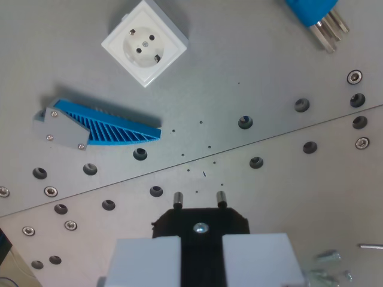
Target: Move above the white socket
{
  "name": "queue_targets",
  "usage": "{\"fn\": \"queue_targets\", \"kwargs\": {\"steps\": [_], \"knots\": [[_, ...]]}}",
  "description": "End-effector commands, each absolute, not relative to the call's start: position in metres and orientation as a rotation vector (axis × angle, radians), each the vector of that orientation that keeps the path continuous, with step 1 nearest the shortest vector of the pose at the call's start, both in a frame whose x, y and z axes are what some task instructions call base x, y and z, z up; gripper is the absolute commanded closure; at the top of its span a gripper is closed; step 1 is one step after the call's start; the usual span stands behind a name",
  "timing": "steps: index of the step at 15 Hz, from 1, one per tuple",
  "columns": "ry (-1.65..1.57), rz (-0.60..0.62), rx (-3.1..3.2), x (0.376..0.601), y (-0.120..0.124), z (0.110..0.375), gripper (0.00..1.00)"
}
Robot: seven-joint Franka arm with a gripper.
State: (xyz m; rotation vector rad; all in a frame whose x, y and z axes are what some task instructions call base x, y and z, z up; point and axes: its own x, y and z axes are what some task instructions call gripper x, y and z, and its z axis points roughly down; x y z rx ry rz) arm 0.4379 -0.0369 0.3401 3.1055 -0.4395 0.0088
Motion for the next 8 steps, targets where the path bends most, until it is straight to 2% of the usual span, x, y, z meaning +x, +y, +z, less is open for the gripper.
{"fn": "queue_targets", "kwargs": {"steps": [1,8], "knots": [[-0.440,0.009,3.105,0.4377,-0.0369,0.3400,1.00],[-0.413,0.009,3.109,0.4379,-0.0367,0.3387,1.00]]}}
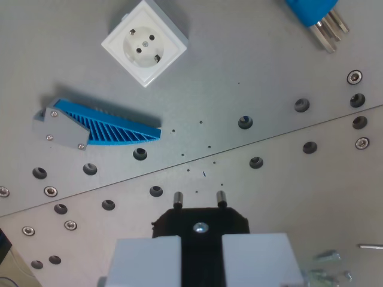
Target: Move above the white socket
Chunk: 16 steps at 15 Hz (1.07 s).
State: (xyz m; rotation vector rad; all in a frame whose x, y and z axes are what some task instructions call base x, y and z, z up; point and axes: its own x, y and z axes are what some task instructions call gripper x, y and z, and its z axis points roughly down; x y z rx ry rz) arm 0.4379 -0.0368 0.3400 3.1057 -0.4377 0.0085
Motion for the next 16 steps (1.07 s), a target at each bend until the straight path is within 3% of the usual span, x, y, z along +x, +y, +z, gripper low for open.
{"fn": "queue_targets", "kwargs": {"steps": [1,16], "knots": [[-0.403,0.009,3.111,0.438,-0.037,0.338,1.00],[-0.115,0.089,3.140,0.443,-0.030,0.302,1.00]]}}
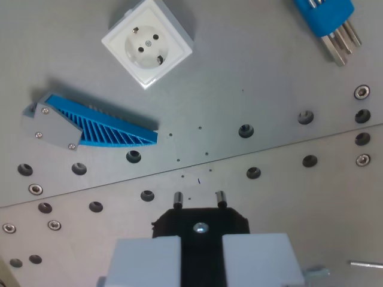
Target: Move above the white socket
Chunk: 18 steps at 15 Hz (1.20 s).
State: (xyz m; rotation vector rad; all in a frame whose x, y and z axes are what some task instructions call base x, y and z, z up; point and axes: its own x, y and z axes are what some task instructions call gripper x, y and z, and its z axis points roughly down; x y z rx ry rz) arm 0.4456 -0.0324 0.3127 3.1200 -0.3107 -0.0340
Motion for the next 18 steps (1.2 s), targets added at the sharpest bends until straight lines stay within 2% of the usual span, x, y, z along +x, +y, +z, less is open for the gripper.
{"fn": "queue_targets", "kwargs": {"steps": [1,18], "knots": [[-0.091,0.094,3.141,0.443,-0.029,0.297,1.00],[0.387,0.081,3.108,0.455,-0.012,0.216,1.00]]}}
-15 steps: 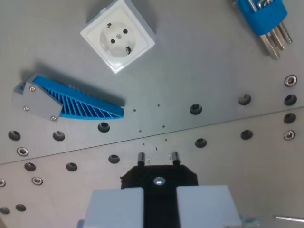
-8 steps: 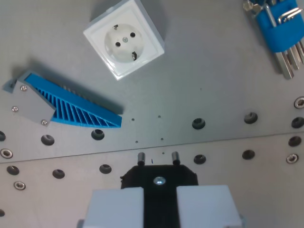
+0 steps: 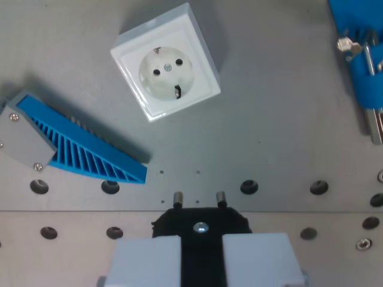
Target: Move above the white socket
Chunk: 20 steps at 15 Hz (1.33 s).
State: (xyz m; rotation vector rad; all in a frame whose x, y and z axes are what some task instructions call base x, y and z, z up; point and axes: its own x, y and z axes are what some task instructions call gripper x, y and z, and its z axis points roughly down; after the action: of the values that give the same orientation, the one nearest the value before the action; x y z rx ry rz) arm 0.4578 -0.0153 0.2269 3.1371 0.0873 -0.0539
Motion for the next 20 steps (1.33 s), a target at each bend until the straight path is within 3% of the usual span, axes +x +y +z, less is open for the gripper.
{"fn": "queue_targets", "kwargs": {"steps": [1,20], "knots": [[0.410,0.086,3.105,0.455,-0.011,0.211,1.00],[0.644,0.053,3.043,0.468,0.003,0.128,1.00]]}}
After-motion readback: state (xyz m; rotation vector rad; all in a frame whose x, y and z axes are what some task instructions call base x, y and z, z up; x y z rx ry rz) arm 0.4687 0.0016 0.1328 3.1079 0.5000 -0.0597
